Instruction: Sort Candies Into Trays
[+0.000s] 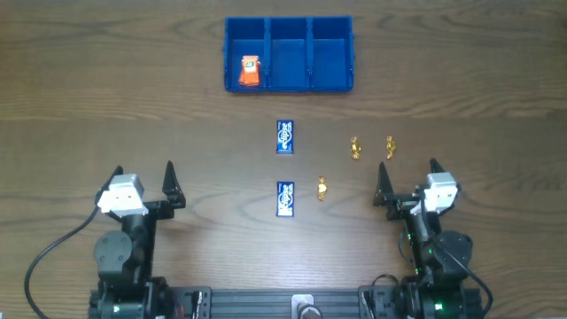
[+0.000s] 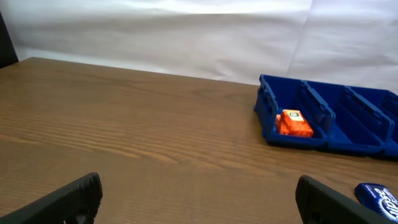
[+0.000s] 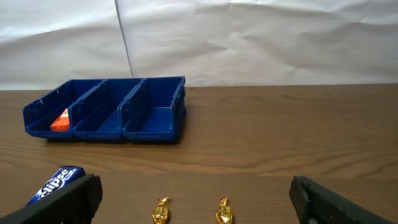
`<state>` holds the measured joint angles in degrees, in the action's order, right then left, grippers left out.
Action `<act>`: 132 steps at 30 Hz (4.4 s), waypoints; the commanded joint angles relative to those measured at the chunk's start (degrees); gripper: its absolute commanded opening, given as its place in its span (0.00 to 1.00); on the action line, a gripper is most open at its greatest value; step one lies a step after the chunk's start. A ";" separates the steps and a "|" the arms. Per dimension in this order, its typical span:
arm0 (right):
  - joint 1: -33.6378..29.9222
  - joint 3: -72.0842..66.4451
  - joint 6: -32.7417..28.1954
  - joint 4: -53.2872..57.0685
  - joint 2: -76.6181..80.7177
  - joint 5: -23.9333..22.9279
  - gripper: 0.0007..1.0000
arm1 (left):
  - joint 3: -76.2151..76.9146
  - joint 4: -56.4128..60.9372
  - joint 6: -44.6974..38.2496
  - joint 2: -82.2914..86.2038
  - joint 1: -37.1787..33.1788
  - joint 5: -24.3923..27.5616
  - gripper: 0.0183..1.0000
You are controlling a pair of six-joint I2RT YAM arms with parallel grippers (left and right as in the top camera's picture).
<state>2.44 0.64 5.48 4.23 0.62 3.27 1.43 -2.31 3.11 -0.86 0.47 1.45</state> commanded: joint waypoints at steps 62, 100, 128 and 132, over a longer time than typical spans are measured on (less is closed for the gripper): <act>48.09 59.34 45.77 33.07 104.89 -7.72 0.46 | -1.07 -2.29 -0.37 0.11 -0.24 -0.13 1.00; 25.81 118.44 13.75 34.75 130.29 -19.61 0.24 | -1.07 -2.29 -0.37 0.11 -0.24 -0.13 1.00; 33.51 98.99 27.85 54.84 120.45 -10.14 0.96 | -1.07 -2.29 -0.37 0.11 -0.24 -0.13 1.00; 34.60 91.86 29.07 47.58 120.69 -9.60 0.95 | -1.07 -2.29 -0.37 0.11 -0.24 -0.13 1.00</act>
<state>36.47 95.70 31.51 54.37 120.77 -7.16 1.58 -2.55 2.94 -0.97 0.47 1.63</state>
